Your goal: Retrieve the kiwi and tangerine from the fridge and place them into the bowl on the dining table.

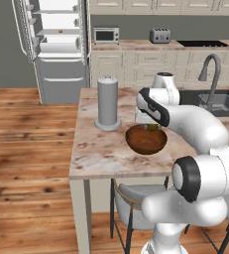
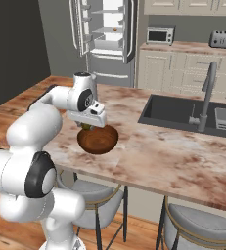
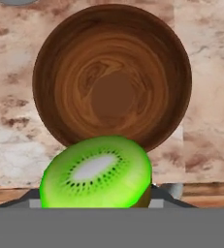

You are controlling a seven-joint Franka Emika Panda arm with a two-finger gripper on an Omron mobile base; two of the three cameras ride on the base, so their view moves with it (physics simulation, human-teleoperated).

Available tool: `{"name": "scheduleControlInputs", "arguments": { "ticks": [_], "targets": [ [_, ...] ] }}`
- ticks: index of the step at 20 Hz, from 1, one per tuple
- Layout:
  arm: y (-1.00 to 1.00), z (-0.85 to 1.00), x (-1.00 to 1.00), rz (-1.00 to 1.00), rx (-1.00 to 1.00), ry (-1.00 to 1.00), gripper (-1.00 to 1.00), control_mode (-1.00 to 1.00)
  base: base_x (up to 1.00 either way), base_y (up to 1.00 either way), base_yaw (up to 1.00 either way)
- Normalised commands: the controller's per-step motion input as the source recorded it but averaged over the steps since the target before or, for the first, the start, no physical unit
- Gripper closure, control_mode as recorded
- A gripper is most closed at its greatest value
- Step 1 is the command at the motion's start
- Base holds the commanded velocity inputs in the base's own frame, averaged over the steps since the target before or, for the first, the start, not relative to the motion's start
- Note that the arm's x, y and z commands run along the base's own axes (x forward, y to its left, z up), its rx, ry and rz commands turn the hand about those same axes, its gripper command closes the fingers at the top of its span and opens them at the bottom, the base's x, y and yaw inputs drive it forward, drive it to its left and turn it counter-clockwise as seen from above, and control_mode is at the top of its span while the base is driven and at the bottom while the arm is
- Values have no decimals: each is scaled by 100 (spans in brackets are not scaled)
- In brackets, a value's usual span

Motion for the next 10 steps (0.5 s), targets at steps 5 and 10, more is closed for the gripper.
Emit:
{"name": "scheduleControlInputs", "arguments": {
  "ticks": [5, 10],
  "targets": [
    [0, -39, 24, 0, 0, 0, 100, -100, 0, 0, 0],
    [0, -36, 29, 0, 0, 0, 100, -100, 0, 0, 0]
  ]
}}
